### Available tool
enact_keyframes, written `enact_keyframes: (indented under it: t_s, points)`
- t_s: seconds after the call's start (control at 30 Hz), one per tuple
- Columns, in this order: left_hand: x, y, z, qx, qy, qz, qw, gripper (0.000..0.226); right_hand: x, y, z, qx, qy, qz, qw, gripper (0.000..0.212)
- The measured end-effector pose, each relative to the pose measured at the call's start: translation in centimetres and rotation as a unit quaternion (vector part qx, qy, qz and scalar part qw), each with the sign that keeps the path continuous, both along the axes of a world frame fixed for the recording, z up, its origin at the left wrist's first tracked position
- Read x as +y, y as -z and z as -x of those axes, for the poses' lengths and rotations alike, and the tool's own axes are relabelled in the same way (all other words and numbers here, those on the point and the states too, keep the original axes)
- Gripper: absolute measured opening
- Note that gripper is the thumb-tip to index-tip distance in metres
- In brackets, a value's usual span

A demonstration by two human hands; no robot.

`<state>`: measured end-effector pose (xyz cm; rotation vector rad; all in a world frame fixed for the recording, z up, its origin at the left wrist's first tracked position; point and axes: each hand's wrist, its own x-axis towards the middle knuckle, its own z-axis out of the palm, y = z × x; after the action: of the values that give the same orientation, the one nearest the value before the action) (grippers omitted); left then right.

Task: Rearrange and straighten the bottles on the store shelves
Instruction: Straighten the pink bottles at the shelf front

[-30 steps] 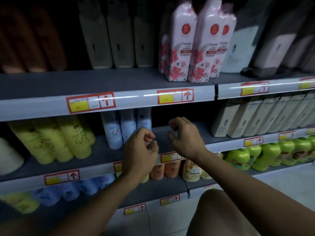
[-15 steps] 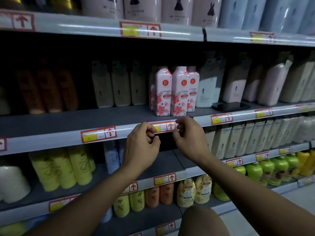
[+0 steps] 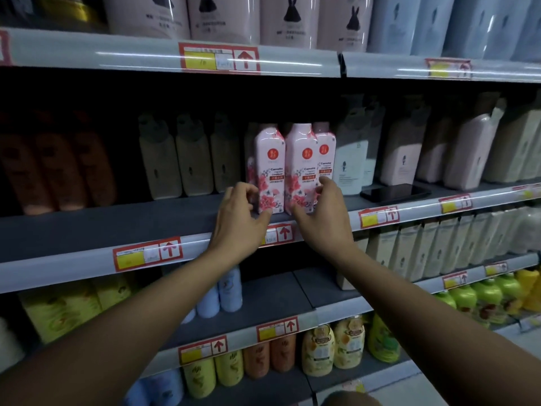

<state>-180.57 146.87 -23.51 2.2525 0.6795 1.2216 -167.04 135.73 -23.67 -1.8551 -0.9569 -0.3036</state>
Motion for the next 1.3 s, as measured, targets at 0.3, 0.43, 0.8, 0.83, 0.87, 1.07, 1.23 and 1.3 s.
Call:
enact_keyframes:
  t_s: [0.3,0.43,0.8,0.83,0.87,1.07,1.23,1.3]
  points:
    - [4.0,-1.1,-4.6,-0.007,-0.031,0.042,0.999,0.062,3.5,-0.3,-1.8,0.009,0.027,-0.014,0.999,0.091]
    - [4.5,-1.1,-5.8,-0.010,-0.028,0.062,0.998,0.070,4.0,-0.1,-1.8,0.002,0.041,-0.016,0.999,0.090]
    - [5.0,-1.4,-6.0,-0.042,-0.040,0.107,0.993,0.079,4.2,0.3,-1.9,-0.002,0.059,-0.042,0.997,0.084]
    - [4.9,-1.4,-5.8,-0.048,-0.038,0.101,0.993,0.078,4.2,0.4,-1.9,-0.002,0.061,-0.047,0.997,0.084]
    - [4.7,-1.4,-5.6,-0.054,-0.036,0.094,0.993,0.077,4.2,0.5,-1.8,-0.002,0.061,-0.051,0.997,0.083]
    - [2.8,-1.1,-3.9,-0.113,0.002,0.043,0.993,0.072,2.8,0.8,-1.4,-0.017,0.050,-0.083,0.995,0.082]
    - [0.7,-2.0,-2.5,-0.151,0.000,0.006,0.988,0.075,1.3,0.3,-0.8,-0.044,0.027,-0.129,0.990,0.083]
    - [0.1,-2.3,-1.9,-0.160,0.007,-0.009,0.987,0.078,0.7,0.0,-0.4,-0.048,0.014,-0.141,0.989,0.081]
